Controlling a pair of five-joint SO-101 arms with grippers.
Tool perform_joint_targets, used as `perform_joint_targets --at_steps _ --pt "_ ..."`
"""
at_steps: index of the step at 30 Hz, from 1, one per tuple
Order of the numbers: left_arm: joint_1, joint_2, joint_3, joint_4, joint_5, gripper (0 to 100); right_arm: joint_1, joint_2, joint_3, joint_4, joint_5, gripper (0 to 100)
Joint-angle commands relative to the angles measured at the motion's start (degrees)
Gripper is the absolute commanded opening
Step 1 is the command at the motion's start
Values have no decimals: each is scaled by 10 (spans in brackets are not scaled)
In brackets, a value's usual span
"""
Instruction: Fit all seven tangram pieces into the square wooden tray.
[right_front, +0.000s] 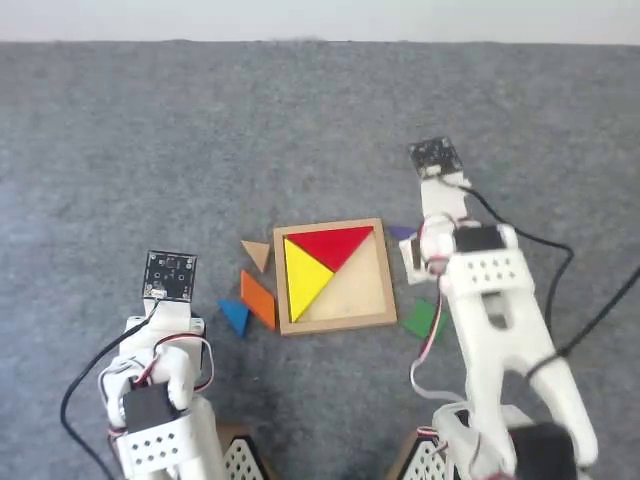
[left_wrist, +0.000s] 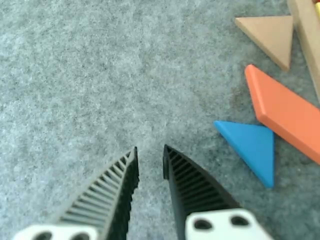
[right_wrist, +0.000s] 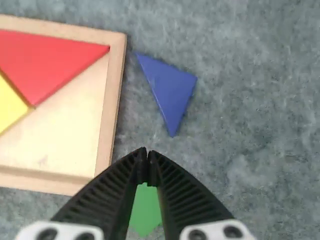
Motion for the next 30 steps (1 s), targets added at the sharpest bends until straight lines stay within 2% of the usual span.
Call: perform_joint_targets --at_steps 1,4,8,11,15,19,22,24,26,28,30 --pt "-4 -10 -6 3 4 80 9 -98 56 -31 14 7" --pt "-4 -10 -6 3 4 80 20 -151 107 -30 16 7" --pt "-4 -10 -6 3 4 80 75 -192 177 -42 66 7" --pt "6 -10 -6 3 4 80 120 -198 246 -103 94 7" --pt "99 -10 -6 3 7 80 171 -204 290 -135 128 7" --pt "185 -10 -6 2 4 80 175 -204 295 -136 129 7" --pt "158 -10 -7 4 -30 82 175 -202 295 -138 128 7" --pt "113 -10 -8 -8 -127 83 175 -198 296 -138 129 7" --pt "106 -10 -7 -41 -203 83 173 -198 296 -138 127 7" --pt "102 -10 -21 -57 -201 83 160 -198 298 -138 127 7" --pt "94 -7 -59 -58 -144 83 147 -201 305 -138 128 7"
